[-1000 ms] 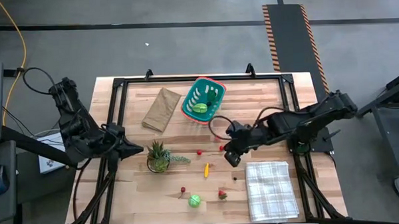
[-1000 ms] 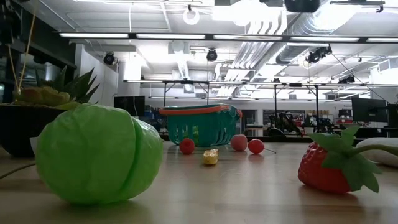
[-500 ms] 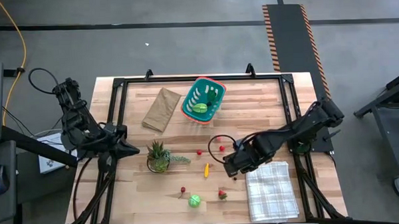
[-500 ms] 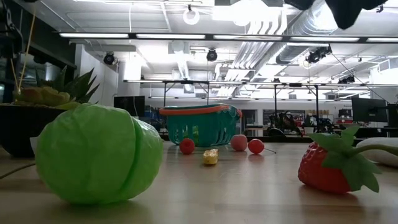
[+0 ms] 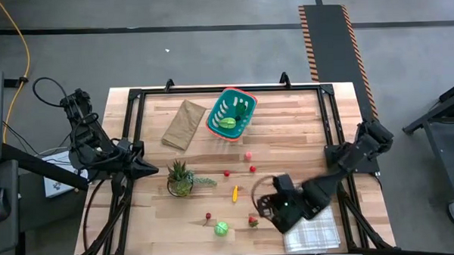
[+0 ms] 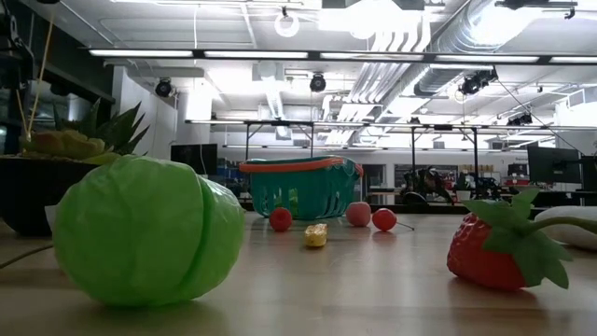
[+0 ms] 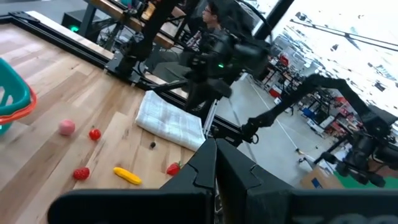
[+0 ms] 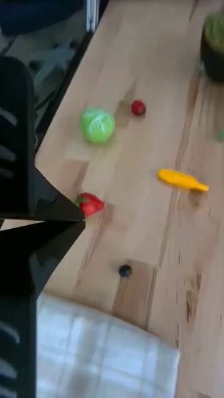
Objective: Pick and placing Produce into tupperware
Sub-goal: Put the black cherry in the green basket
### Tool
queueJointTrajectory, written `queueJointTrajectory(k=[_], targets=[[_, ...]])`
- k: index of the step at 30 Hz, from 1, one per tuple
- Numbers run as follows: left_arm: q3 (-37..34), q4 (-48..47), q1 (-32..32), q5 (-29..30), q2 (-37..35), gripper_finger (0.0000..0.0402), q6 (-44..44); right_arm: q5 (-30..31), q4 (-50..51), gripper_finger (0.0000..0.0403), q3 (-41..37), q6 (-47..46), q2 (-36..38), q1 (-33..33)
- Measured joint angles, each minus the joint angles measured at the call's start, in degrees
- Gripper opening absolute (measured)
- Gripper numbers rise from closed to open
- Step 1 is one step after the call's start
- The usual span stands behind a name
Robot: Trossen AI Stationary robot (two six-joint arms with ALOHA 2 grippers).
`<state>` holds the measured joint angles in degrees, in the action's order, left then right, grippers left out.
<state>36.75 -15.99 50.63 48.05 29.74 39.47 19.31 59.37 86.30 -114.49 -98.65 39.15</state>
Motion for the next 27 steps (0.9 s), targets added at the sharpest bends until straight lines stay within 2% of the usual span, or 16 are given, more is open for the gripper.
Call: queueJointTrajectory(k=[5,10,14,21,25,27], targets=[[0.0,0.0,0.0,2.4,0.0,0.0000,1.5,8.3,1.8,0.0000,0.0,-7.7,0.0,6.3],[0.0,0.0,0.0,3.1,0.0,0.0000,3.1,8.0,1.2,0.0000,0.0,-11.0,-0.1,9.0],[0.0,0.0,0.0,3.2,0.0,0.0000,4.3,6.6,3.6,0.0000,2.7,-11.0,-3.1,9.4],[0.0,-0.1,0.0,3.1,0.0,0.0000,6.0,4.2,16.9,0.0000,17.9,-10.3,-13.9,9.7],[0.0,-0.2,0.0,3.1,0.2,0.0000,6.0,6.8,28.9,0.0000,29.3,-11.6,-21.0,10.2],[0.0,-0.2,0.0,3.1,0.2,0.0000,6.0,8.8,30.8,0.0000,33.2,-12.0,-24.0,10.4]])
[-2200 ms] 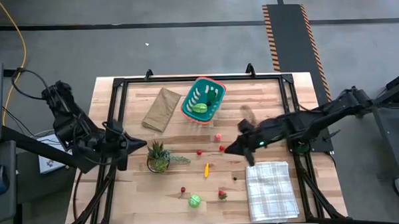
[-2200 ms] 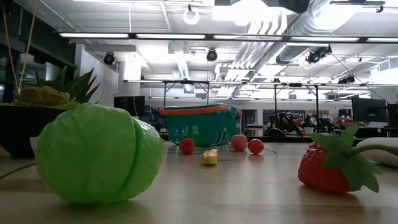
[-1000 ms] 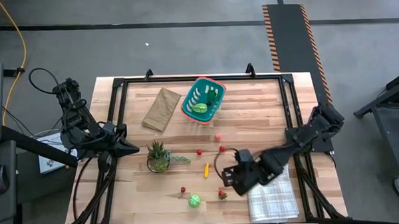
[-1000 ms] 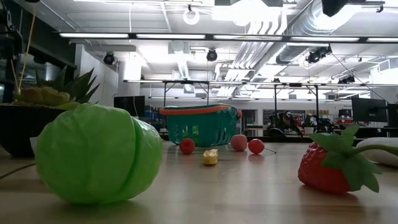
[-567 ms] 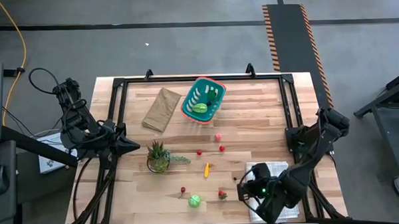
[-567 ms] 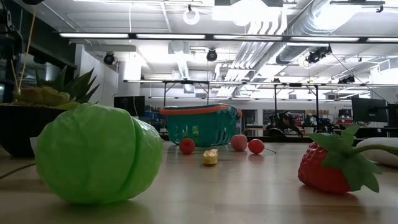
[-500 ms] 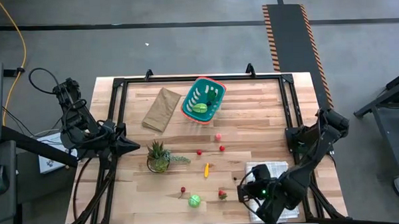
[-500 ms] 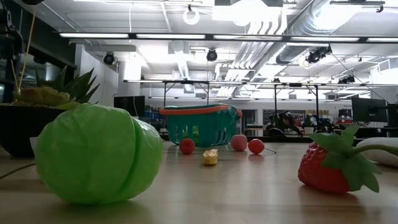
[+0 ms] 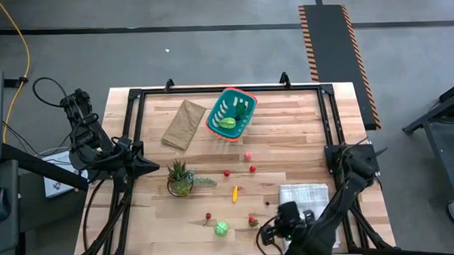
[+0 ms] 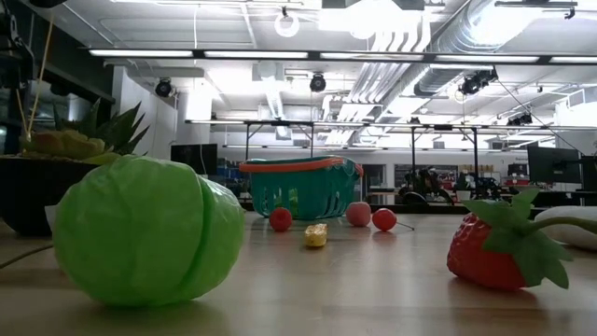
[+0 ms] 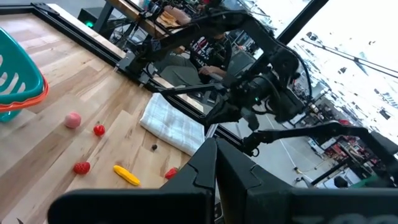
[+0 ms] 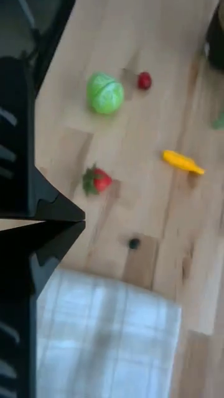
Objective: Pick and placing Produce into tupperware
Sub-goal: Put the black cherry in the green basket
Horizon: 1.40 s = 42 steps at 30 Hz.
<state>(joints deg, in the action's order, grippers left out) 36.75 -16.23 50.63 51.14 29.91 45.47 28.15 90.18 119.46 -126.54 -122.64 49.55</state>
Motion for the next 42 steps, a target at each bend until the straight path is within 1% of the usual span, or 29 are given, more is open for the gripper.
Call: queueJointTrajectory(k=[3,7,11,15,18,23,25,27,30,35,42], targets=[[0.0,0.0,0.0,0.0,0.0,0.0000,0.0,3.3,-0.8,0.0000,1.3,0.3,-2.8,0.0],[0.0,0.0,0.0,0.5,0.0,0.0000,0.2,4.2,-0.3,0.0000,1.0,-2.0,-6.5,0.1],[0.0,-0.2,0.0,1.3,0.0,0.0000,1.3,4.7,-0.1,0.0000,0.4,-3.3,-8.0,0.0],[0.0,-0.3,0.0,0.8,0.0,0.0000,1.3,4.6,-0.2,0.0003,0.4,-5.0,-9.5,0.0],[0.0,-0.3,0.0,0.9,0.0,0.0000,1.3,4.6,-0.3,0.0022,0.4,-5.8,-9.8,0.1],[0.0,-0.4,0.0,0.9,0.0,0.0000,1.0,4.9,-0.5,0.0075,0.4,-6.7,-9.9,0.2],[0.0,-0.7,0.0,0.9,-0.1,0.0001,0.9,6.2,-1.2,0.0091,0.4,-6.2,-9.9,0.4],[0.0,-1.3,0.0,0.9,0.0,0.0001,0.5,7.8,-2.2,0.0100,0.4,-5.6,-9.9,0.7],[0.0,-2.5,0.0,0.1,-0.1,0.0000,-1.2,9.3,-2.8,0.0102,0.4,-5.6,-9.9,0.9],[0.0,-5.7,0.0,-0.6,0.0,0.0000,-1.8,8.1,-1.4,0.0103,0.4,-7.3,-10.3,0.2],[0.0,-7.8,0.0,-0.8,-0.1,0.0000,-1.8,5.6,-3.0,0.0103,0.4,-7.5,-13.9,-1.6]])
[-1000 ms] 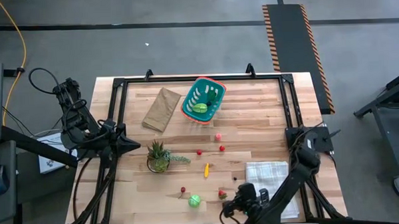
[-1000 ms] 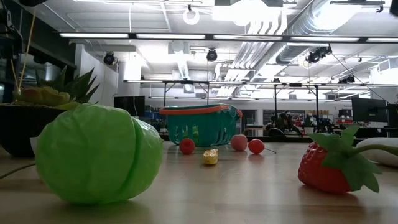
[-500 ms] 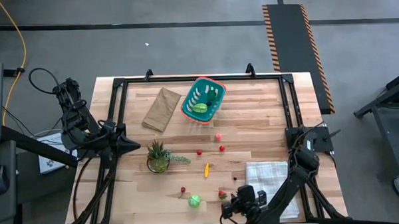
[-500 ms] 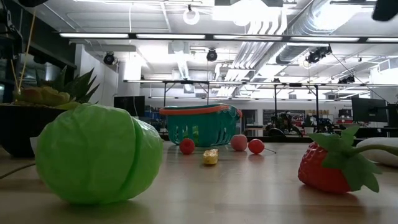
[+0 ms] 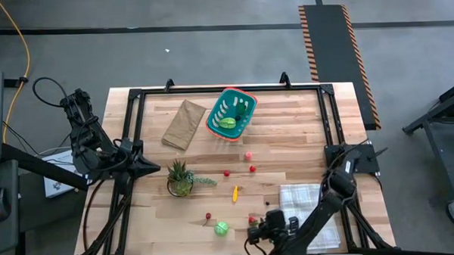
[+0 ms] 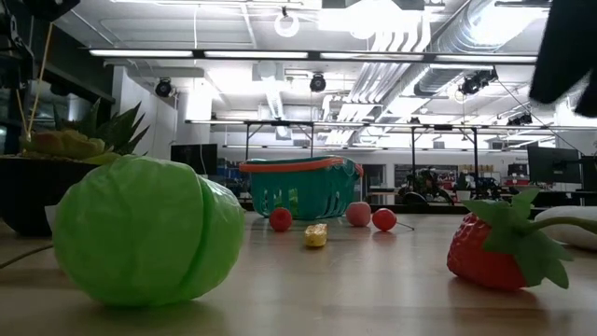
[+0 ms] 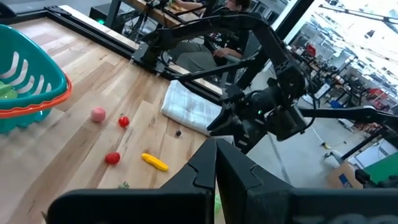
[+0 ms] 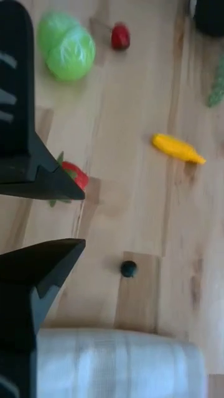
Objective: Pick and placing Produce into tupperware
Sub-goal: Put the black cherry in the green basket
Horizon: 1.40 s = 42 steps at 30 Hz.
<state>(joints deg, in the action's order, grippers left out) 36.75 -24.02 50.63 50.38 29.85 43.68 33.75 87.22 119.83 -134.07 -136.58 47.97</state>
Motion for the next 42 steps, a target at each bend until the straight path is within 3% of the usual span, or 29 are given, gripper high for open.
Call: queueJointTrajectory(k=[11,18,24,42], targets=[[0.0,-0.1,0.0,-2.2,0.0,0.0001,-0.1,-3.9,-1.4,0.0103,3.0,0.8,-0.7,-2.6],[0.0,-0.1,0.0,-2.2,0.0,0.0001,0.0,-4.3,2.9,0.0103,9.5,7.4,-0.7,-3.7],[0.0,0.4,0.0,-2.2,0.0,0.0001,0.7,-1.2,2.6,0.0103,15.3,20.9,-0.5,-3.7],[0.0,6.5,0.0,-2.2,0.0,0.0001,15.1,2.2,2.8,0.0103,14.3,65.7,12.9,3.1]])
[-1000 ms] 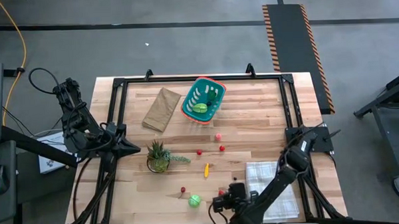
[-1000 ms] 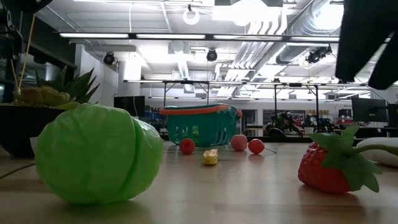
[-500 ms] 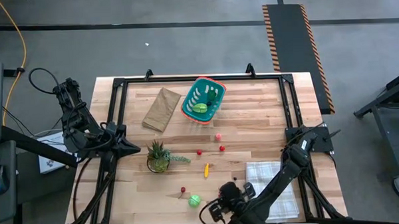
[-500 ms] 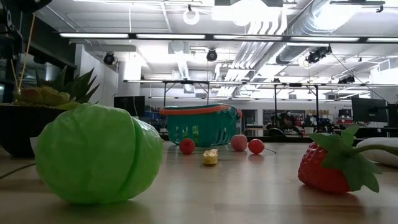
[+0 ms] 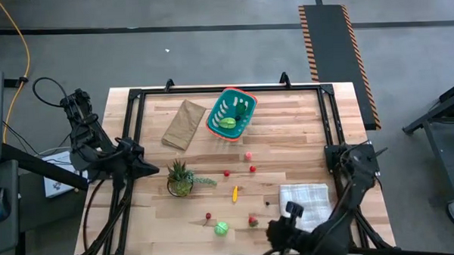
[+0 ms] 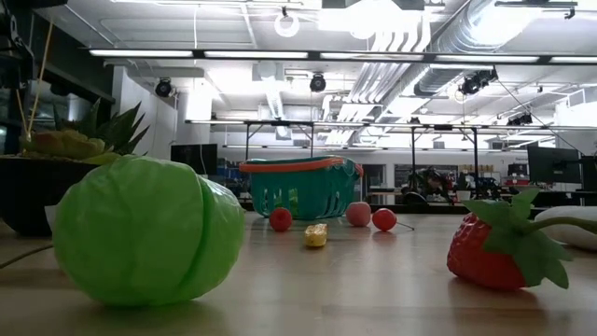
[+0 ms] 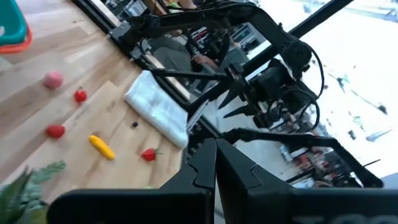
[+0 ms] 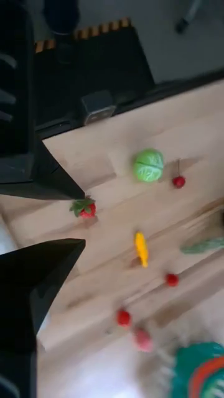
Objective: Pick and placing Produce into tupperware
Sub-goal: Put the black cherry in the green basket
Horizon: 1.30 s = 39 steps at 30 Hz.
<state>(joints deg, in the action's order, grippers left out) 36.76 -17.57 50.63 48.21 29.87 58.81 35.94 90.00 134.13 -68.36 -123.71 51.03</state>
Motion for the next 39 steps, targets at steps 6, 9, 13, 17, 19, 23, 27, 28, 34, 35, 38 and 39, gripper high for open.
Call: queueJointTrajectory(k=[6,9,13,17,19,23,27,28,34,35,38,39], targets=[[0.0,1.7,0.0,0.0,0.4,0.0001,0.2,2.9,0.0,0.0103,0.0,11.1,7.5,-1.3],[0.0,1.7,0.0,0.8,0.8,0.0001,0.2,2.8,0.0,0.0103,0.0,17.7,10.8,-2.4],[0.0,1.6,0.0,2.8,0.8,0.0001,0.1,-2.0,0.0,0.0103,0.0,26.4,14.1,-5.2],[0.0,1.6,0.0,3.0,0.8,0.0001,0.1,-8.4,0.0,0.0103,0.0,34.5,16.0,-9.4],[0.0,1.4,0.0,3.0,0.8,0.0001,0.0,-10.8,0.0,0.0103,0.0,38.7,16.6,-11.6],[0.0,1.2,0.0,3.0,0.8,0.0001,0.0,-15.7,0.0,0.0103,0.0,47.6,17.1,-16.4],[0.0,1.2,0.0,3.0,0.8,0.0001,0.0,-21.4,0.0,0.0103,-0.1,56.6,17.3,-21.6],[0.0,1.2,0.0,3.0,0.8,0.0001,0.1,-23.3,0.0,0.0103,-0.1,58.9,17.3,-22.8],[0.0,1.1,0.0,3.0,0.8,0.0001,0.2,-31.8,0.0,0.0103,-0.1,73.2,17.3,-28.4],[0.0,1.1,0.0,3.0,0.8,0.0001,0.2,-33.2,0.0,0.0103,-0.1,75.6,17.3,-29.2],[0.0,1.1,0.0,2.9,0.8,0.0001,0.1,-37.9,0.0,0.0103,-0.1,81.8,17.3,-31.3],[0.0,1.1,0.0,2.9,0.8,0.0001,0.1,-39.4,0.0,0.0103,-0.1,83.7,17.3,-31.9]])
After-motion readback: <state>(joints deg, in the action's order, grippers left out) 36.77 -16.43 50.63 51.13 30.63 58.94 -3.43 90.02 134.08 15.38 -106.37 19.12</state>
